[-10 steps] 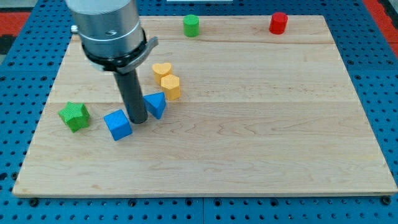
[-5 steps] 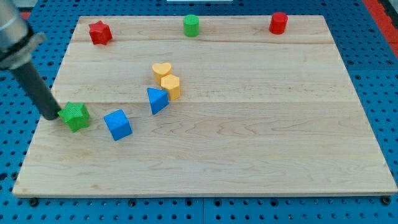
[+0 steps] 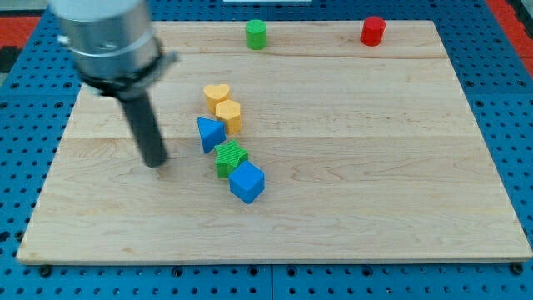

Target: Move the blue triangle diagonally to the yellow hexagon

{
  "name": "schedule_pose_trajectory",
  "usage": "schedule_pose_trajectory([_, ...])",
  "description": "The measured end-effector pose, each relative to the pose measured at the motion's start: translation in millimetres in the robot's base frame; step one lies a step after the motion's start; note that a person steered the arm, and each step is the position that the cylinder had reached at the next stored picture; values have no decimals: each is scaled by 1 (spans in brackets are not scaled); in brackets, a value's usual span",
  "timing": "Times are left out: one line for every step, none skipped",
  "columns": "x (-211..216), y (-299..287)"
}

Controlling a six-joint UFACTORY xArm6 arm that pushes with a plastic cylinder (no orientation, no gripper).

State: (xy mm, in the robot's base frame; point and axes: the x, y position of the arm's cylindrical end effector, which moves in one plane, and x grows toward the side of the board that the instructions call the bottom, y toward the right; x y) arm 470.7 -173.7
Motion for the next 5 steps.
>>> schedule_pose_trajectory([-41, 48])
schedule_pose_trajectory([-34, 102])
schedule_pose_trajectory([-24, 109])
schedule_pose_trajectory([-32, 162])
schedule_pose_trajectory([-68, 182])
